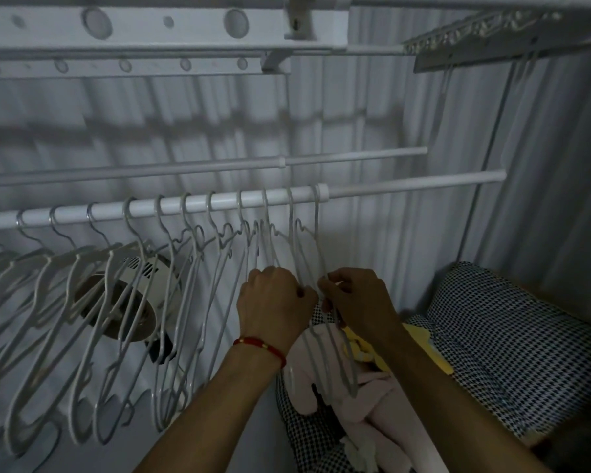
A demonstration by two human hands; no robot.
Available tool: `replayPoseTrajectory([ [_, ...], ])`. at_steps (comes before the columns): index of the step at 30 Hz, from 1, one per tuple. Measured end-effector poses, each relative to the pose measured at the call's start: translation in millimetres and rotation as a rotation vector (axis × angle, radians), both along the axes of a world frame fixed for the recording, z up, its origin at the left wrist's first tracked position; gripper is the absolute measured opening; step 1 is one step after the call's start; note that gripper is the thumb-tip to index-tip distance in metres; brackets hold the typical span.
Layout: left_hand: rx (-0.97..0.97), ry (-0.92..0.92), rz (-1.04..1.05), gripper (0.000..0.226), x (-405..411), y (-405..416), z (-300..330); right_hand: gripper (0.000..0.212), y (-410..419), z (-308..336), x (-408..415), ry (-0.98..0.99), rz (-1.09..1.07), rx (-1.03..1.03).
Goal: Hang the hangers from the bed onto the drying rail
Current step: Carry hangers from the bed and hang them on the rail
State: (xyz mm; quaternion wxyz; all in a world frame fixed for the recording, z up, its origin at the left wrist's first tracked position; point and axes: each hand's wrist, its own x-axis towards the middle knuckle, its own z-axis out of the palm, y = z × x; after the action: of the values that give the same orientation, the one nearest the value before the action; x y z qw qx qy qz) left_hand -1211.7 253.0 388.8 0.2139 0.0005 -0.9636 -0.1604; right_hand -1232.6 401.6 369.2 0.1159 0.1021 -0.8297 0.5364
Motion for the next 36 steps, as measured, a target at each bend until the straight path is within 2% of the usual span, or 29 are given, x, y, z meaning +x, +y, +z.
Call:
replayPoseTrajectory([
  [16,0.033,0.041,-0.003,0.041,7,-2,3,0.022,-2,-2,2,0.014,-0.019,-0.052],
  [29,0.080,-0.001,-0.028,0.048,12,-7,6,0.023,-9,1,9,-0.017,-0.052,-0.051],
  [33,0.108,0.048,-0.040,0.042,24,-13,10,0.024,-8,-1,10,0.014,-0.079,-0.011],
  [36,0.180,0.109,-0.031,0.030,41,-24,9,0.023,-2,-5,13,0.082,-0.123,0.104],
])
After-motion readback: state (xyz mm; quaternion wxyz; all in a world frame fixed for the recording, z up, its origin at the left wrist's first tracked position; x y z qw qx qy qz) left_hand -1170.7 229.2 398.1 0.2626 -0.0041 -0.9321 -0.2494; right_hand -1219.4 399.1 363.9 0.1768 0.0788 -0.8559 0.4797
